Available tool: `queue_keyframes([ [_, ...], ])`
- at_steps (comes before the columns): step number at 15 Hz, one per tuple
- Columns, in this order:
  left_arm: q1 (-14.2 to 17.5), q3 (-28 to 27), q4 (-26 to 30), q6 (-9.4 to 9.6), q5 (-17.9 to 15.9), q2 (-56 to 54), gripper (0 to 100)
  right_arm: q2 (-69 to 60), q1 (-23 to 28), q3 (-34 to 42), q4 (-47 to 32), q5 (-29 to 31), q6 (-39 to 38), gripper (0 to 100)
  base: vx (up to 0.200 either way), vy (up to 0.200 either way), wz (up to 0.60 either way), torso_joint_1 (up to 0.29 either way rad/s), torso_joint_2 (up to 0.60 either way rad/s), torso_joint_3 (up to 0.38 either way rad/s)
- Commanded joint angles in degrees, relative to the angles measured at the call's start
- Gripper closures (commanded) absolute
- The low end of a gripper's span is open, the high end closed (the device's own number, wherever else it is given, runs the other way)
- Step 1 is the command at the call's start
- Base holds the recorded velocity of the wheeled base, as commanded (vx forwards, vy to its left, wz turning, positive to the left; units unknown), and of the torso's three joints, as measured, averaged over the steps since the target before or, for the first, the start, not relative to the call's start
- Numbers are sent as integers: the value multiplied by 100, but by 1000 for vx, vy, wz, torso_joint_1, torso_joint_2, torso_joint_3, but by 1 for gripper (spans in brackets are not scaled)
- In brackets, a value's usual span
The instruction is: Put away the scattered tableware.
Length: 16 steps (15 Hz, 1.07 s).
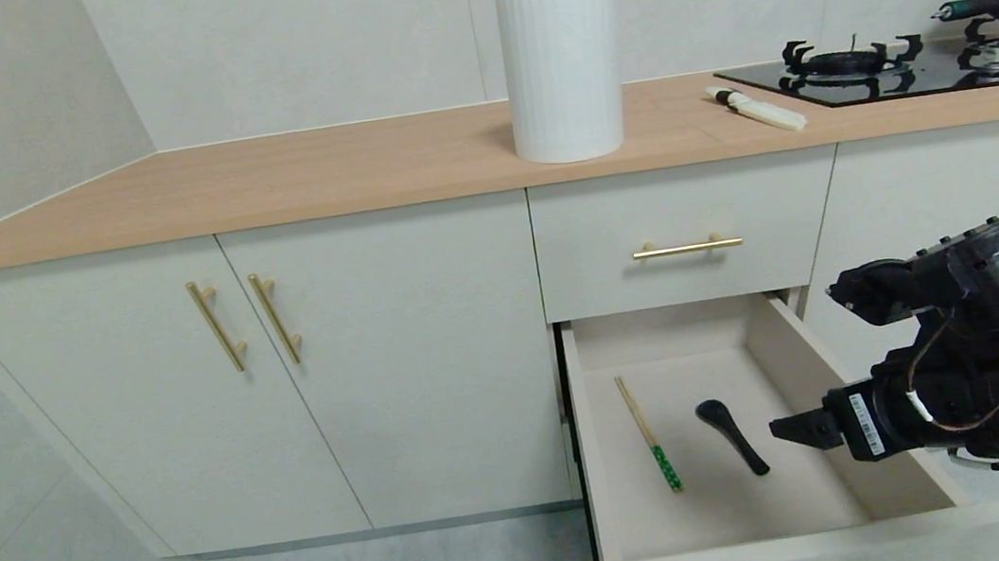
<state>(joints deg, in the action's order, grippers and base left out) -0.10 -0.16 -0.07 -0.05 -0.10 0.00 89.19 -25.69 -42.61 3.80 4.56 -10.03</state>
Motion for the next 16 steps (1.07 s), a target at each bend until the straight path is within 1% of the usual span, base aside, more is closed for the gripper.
queue_keyframes([
  [1,1,7,-1,-4,1,9,0,-15,-42,7,-73,-43,1,0,0,0,0,0,0,0],
  [4,1,7,-1,5,1,9,0,-68,-138,7,-451,-263,45,0,0,0,0,0,0,0],
  [5,1,7,-1,5,1,9,0,-112,-323,-11,-767,-482,45,0,0,0,0,0,0,0],
  [6,1,-2,-1,5,1,9,0,-156,-393,15,-943,-640,72,0,0,0,0,0,0,0],
  [8,1,-2,-1,5,1,9,0,-156,-552,24,-1330,-966,256,0,0,0,0,0,0,0],
  [10,1,7,-1,5,1,9,0,-121,-719,-11,-2024,-1449,678,0,0,0,0,0,0,0],
  [11,1,-2,-1,5,1,9,0,-112,-780,-11,-2252,-1572,819,0,0,0,0,0,0,0],
  [13,1,7,-1,5,1,9,0,-24,-868,7,-2490,-1765,1118,0,0,0,0,0,0,0],
  [16,1,7,-1,5,1,9,0,284,-868,-20,-2481,-1739,1109,0,0,0,0,0,0,0],
])
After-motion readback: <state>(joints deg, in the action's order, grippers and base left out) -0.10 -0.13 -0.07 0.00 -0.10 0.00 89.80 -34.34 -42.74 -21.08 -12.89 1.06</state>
